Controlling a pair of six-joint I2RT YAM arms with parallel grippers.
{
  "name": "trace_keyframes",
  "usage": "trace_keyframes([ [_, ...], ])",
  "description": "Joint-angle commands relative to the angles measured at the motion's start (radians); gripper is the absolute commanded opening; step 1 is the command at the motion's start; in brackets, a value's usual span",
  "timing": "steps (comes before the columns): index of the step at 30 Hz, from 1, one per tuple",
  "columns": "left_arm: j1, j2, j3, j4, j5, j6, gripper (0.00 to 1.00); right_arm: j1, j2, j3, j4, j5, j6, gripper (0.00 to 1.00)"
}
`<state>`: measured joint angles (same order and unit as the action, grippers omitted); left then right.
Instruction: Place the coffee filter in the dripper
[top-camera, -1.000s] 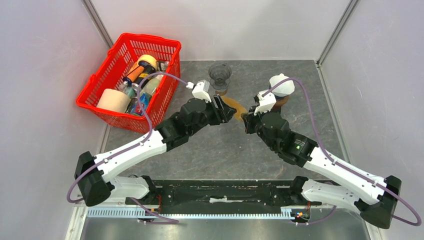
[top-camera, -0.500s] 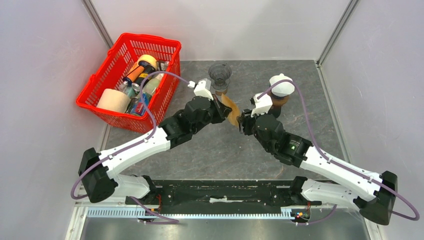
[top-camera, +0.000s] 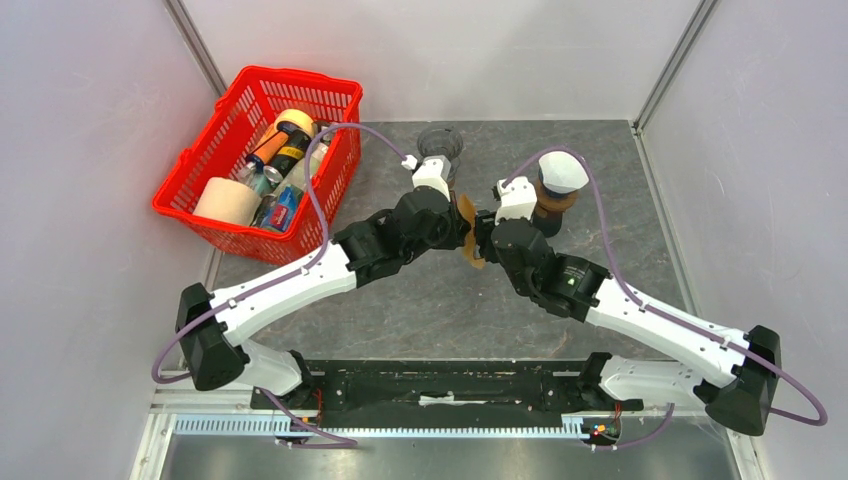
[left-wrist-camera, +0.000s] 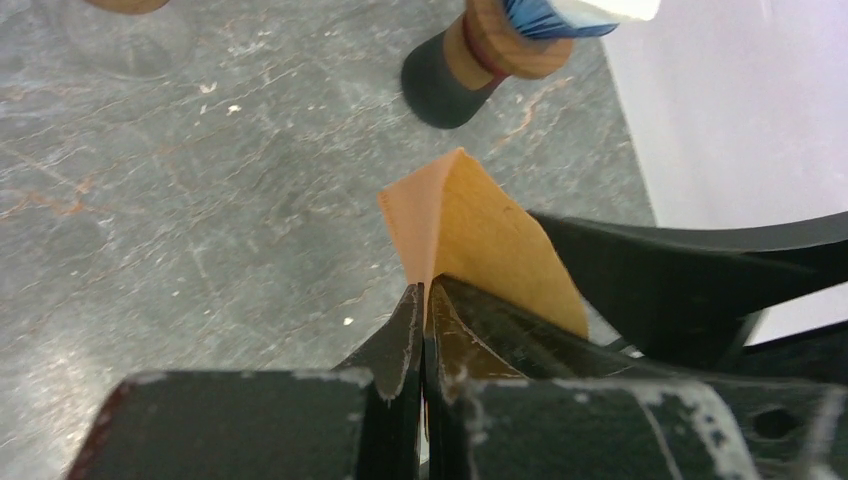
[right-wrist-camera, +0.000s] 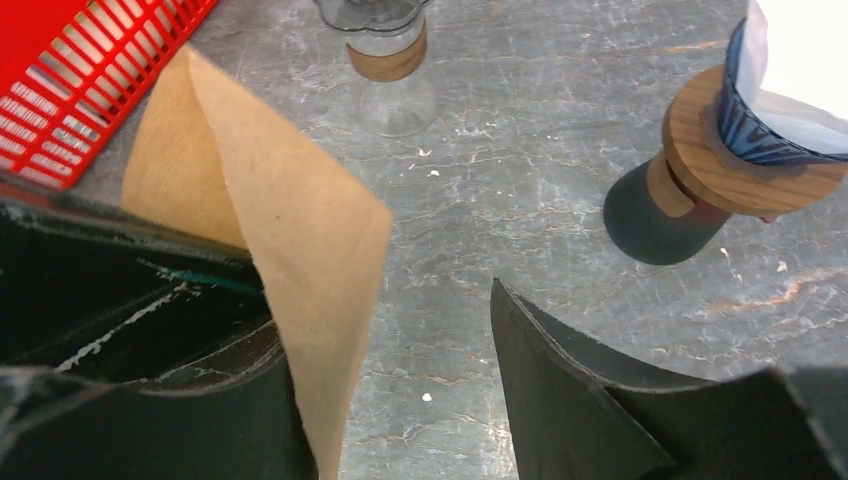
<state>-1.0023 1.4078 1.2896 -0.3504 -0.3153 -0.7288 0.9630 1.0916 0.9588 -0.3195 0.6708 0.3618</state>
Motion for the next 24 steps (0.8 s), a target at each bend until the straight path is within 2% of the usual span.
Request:
trace_keyframes([
  [1,-0.011,0.014,0.042,-0.073,-0.063,0.051,0.02,0.003,-0.026,0.043,-0.018,0.094,0.046,0.64],
  [11,-0.013,0.006,0.052,-0.058,0.025,0.100,0.02,0.003,0.016,0.053,-0.034,0.073,0.060,0.59],
  [12,-0.013,0.006,0.056,-0.067,0.027,0.108,0.02,0.003,0.018,0.056,-0.032,0.077,0.061,0.57],
  [20,-0.012,-0.015,0.071,-0.183,-0.031,0.176,0.02,0.003,-0.021,0.066,-0.097,0.122,0.058,0.19],
  [24,-0.013,-0.021,0.064,-0.226,-0.049,0.192,0.02,0.002,-0.045,0.067,-0.158,0.104,0.074,0.15],
])
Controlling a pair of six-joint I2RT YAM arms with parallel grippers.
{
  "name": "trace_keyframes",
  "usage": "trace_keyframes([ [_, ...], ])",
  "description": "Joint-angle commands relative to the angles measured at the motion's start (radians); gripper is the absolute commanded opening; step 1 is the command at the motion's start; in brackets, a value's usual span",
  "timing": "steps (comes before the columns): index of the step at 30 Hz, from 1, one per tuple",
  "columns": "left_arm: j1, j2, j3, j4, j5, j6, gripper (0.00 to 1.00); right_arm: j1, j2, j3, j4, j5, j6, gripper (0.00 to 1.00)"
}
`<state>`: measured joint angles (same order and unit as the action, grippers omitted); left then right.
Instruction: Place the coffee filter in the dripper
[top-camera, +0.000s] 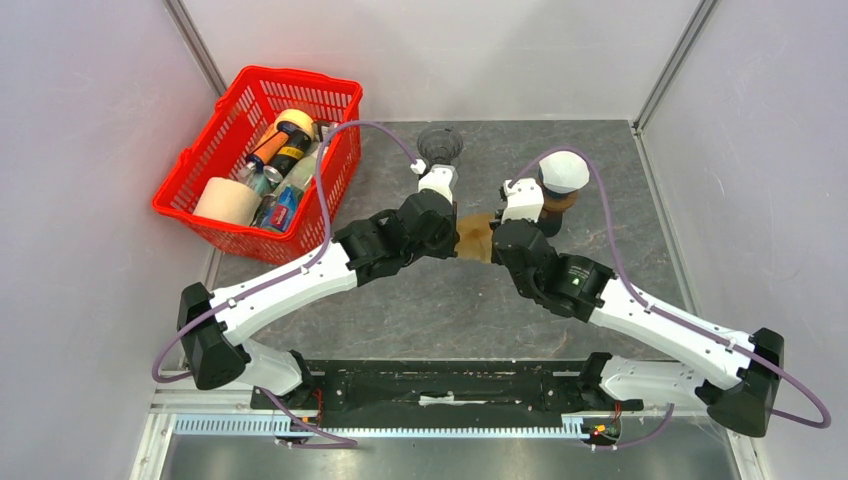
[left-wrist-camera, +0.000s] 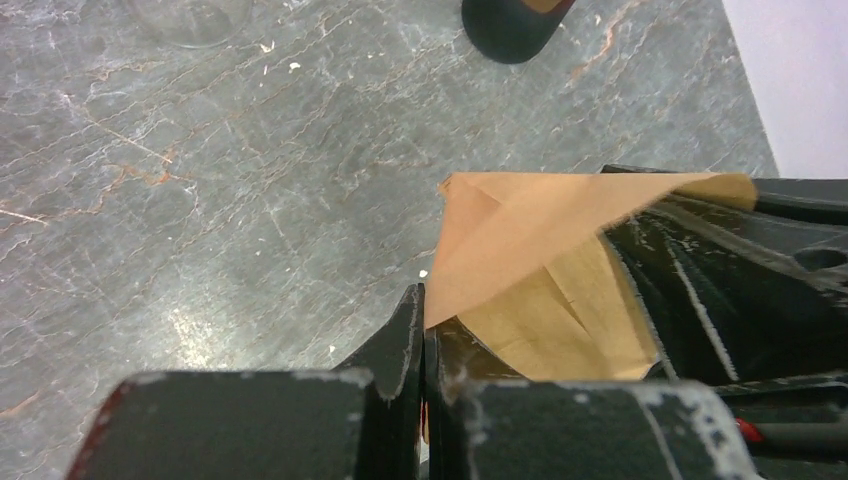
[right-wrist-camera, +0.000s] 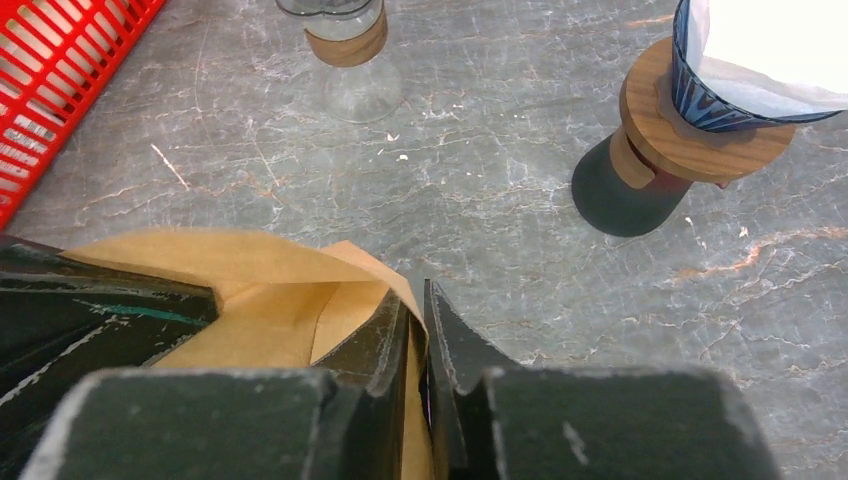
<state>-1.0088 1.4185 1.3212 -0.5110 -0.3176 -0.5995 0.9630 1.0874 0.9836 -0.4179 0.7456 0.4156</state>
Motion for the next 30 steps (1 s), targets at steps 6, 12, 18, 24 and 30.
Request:
trace_keyframes([
  [6,-0.007,-0.032,0.027,-0.123,-0.084,0.077,0.02,-0.003,-0.058,0.048,-0.134,-0.021,-0.009,0.14],
  [12,-0.006,-0.037,0.023,-0.125,-0.050,0.089,0.02,-0.008,-0.058,0.059,-0.176,-0.101,-0.023,0.14],
  [18,-0.007,-0.037,0.005,-0.019,0.174,0.153,0.16,-0.009,-0.024,0.090,-0.174,-0.229,-0.028,0.13],
  [24,-0.007,-0.050,0.004,-0.007,0.197,0.193,0.33,-0.009,0.001,0.123,-0.175,-0.288,-0.042,0.13],
  [30,-0.006,-0.036,0.032,-0.032,0.186,0.245,0.41,-0.009,-0.003,0.131,-0.211,-0.322,-0.068,0.13],
])
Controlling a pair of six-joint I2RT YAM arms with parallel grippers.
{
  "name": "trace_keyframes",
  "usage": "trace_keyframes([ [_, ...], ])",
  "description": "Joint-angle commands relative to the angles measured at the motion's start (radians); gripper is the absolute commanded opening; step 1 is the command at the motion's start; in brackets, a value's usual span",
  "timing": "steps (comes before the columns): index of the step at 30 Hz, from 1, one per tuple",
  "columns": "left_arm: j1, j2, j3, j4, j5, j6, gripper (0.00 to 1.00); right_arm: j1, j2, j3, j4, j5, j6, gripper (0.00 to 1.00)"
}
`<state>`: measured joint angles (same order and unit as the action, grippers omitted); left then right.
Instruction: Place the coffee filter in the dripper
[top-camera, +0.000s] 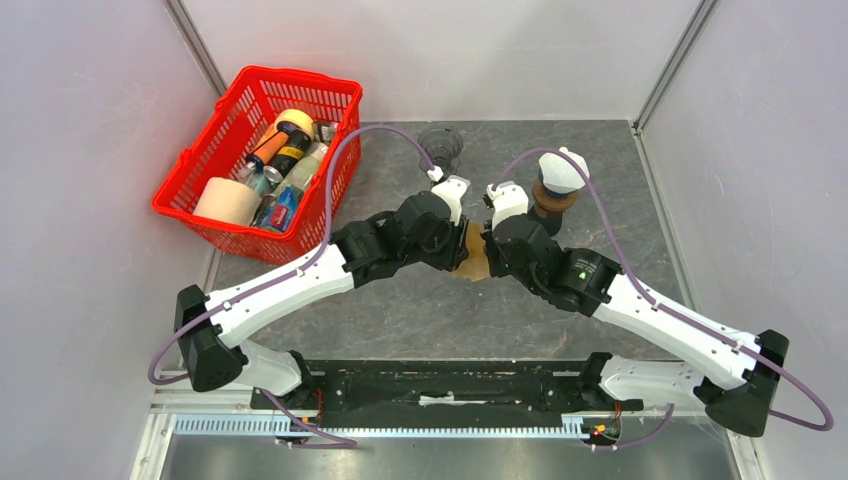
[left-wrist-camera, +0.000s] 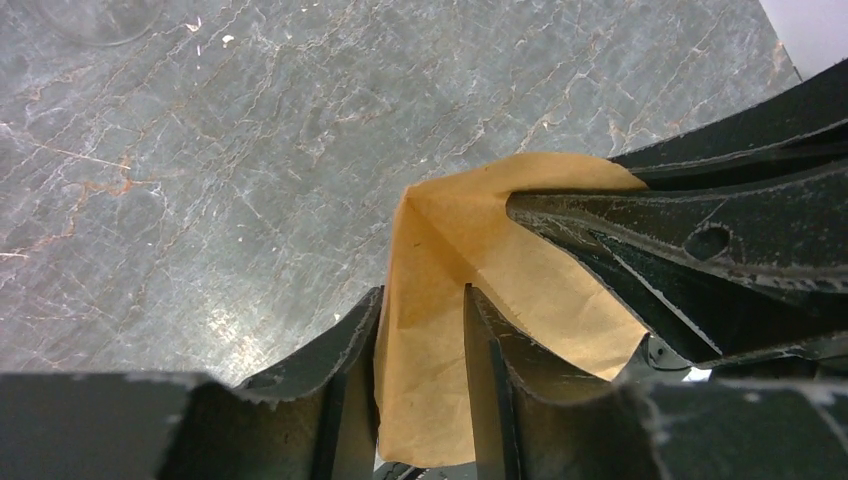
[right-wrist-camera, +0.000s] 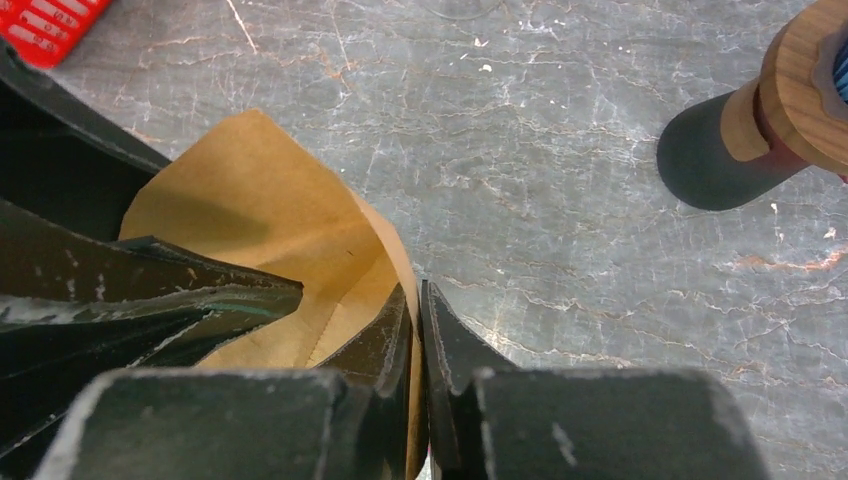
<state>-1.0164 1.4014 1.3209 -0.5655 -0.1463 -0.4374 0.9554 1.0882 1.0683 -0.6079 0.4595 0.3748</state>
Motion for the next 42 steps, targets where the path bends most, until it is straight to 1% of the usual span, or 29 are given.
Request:
trace_keyframes([
  [1,0.002,-0.013,0.043,0.015,0.013,0.090,0.41,-0.001,-0.007,0.046,-0.025,-0.039,-0.028,0.13],
  [3,0.002,-0.005,0.059,0.005,0.021,0.107,0.40,-0.001,-0.011,0.049,-0.034,-0.047,-0.033,0.13],
  [8,0.002,-0.012,0.072,-0.010,0.028,0.127,0.34,-0.001,-0.020,0.052,-0.050,-0.030,-0.039,0.14],
  [10,0.001,-0.017,0.070,-0.009,0.034,0.133,0.29,-0.001,-0.022,0.054,-0.055,-0.024,-0.039,0.15],
  [13,0.001,-0.011,0.072,-0.004,0.058,0.142,0.25,-0.001,-0.029,0.057,-0.053,-0.029,-0.037,0.15],
  [15,0.001,-0.001,0.075,-0.005,0.070,0.146,0.17,-0.001,-0.034,0.061,-0.053,-0.037,-0.034,0.16],
  [17,0.001,0.008,0.077,-0.003,0.076,0.145,0.06,-0.002,-0.039,0.063,-0.053,-0.038,-0.031,0.21],
  [18,0.001,0.013,0.079,-0.003,0.074,0.142,0.02,-0.002,-0.041,0.064,-0.053,-0.035,-0.027,0.25],
  [21,0.001,0.027,0.094,-0.007,0.051,0.132,0.02,-0.001,-0.048,0.075,-0.052,-0.003,-0.004,0.43],
  [24,0.001,0.042,0.119,-0.027,0.008,0.111,0.02,-0.001,-0.069,0.097,-0.039,0.033,0.012,0.66],
  [29,0.005,0.074,0.194,-0.076,-0.089,0.100,0.02,-0.001,-0.150,0.072,0.055,0.078,0.041,0.97],
  [32,0.013,0.094,0.259,-0.099,-0.152,0.115,0.02,-0.002,-0.217,0.025,0.105,0.144,0.068,0.97],
  [34,0.030,0.110,0.308,-0.118,-0.196,0.122,0.02,-0.001,-0.261,-0.001,0.111,0.223,0.091,0.97],
  [36,0.067,0.125,0.353,-0.125,-0.210,0.112,0.02,-0.002,-0.308,-0.026,0.109,0.306,0.108,0.97],
  [39,0.167,0.155,0.420,-0.118,-0.163,0.066,0.02,-0.002,-0.365,-0.064,0.104,0.417,0.126,0.97],
  [42,0.287,0.208,0.500,-0.117,-0.049,0.017,0.02,-0.001,-0.405,-0.079,0.087,0.471,0.134,0.97],
])
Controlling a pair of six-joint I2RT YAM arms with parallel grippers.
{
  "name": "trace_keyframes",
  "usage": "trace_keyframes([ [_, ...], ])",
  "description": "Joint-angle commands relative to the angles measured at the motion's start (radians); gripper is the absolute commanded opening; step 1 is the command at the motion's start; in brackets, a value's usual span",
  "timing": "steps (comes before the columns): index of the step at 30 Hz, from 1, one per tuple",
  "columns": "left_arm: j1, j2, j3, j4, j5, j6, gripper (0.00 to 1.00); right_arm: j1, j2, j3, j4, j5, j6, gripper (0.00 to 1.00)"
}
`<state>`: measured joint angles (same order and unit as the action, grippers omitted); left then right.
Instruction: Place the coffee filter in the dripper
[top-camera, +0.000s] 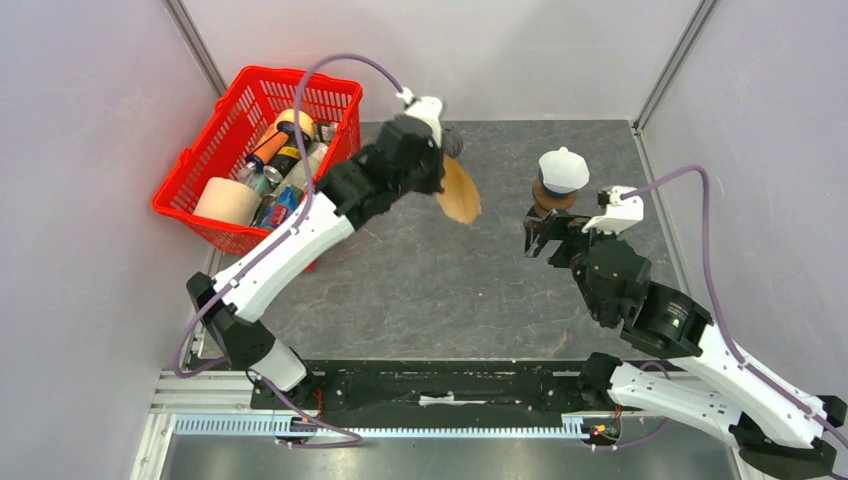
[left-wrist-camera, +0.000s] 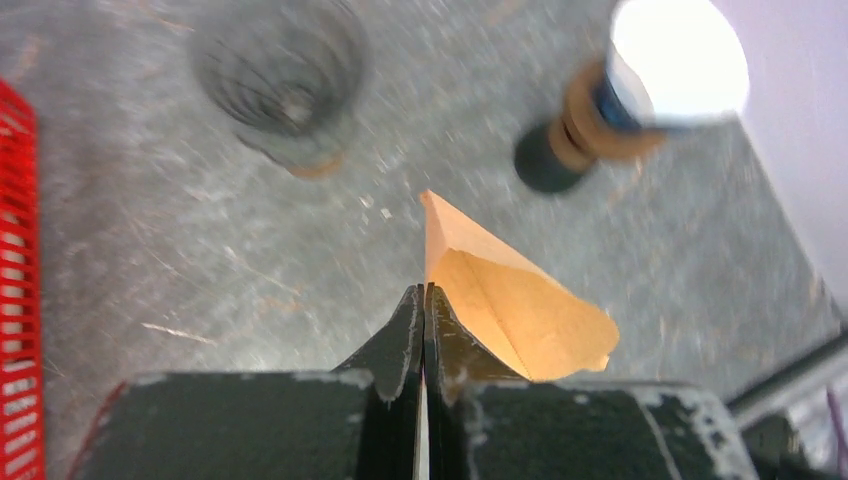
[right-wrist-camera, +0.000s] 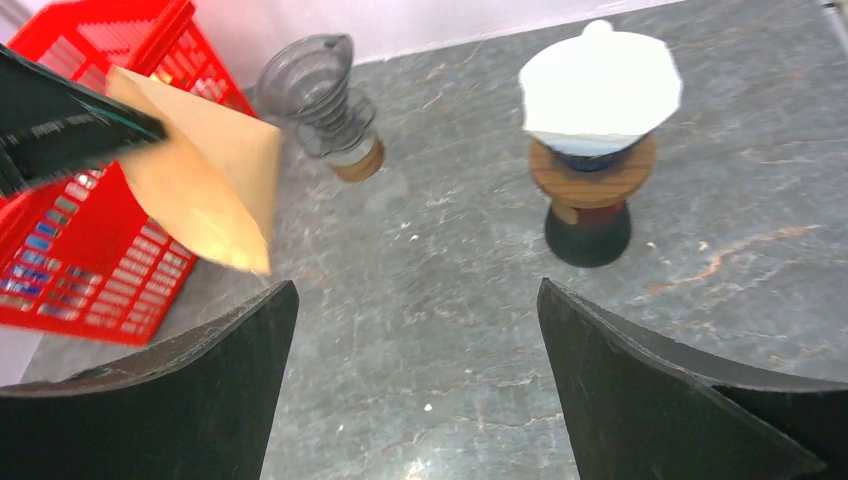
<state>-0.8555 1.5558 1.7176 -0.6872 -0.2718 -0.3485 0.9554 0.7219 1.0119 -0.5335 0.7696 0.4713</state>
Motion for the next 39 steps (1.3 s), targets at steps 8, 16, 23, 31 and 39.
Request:
trace_keyframes([
  [8,0.307,0.255,0.327,0.015,0.321,-0.175,0.02,-0.001,-0.036,-0.039,-0.090,0.211,0.099,0.97],
  [16,0.350,0.402,0.456,-0.046,0.344,-0.246,0.02,-0.001,-0.032,-0.021,-0.112,0.227,0.112,0.97],
  [23,0.363,0.414,0.448,-0.066,0.290,-0.279,0.02,-0.001,-0.025,-0.020,-0.113,0.231,0.110,0.97],
  [31,0.379,0.428,0.450,-0.087,0.215,-0.299,0.03,-0.001,-0.023,-0.020,-0.114,0.237,0.111,0.97],
  [39,0.395,0.481,0.490,-0.097,0.228,-0.308,0.14,-0.001,-0.031,-0.018,-0.113,0.250,0.102,0.97],
])
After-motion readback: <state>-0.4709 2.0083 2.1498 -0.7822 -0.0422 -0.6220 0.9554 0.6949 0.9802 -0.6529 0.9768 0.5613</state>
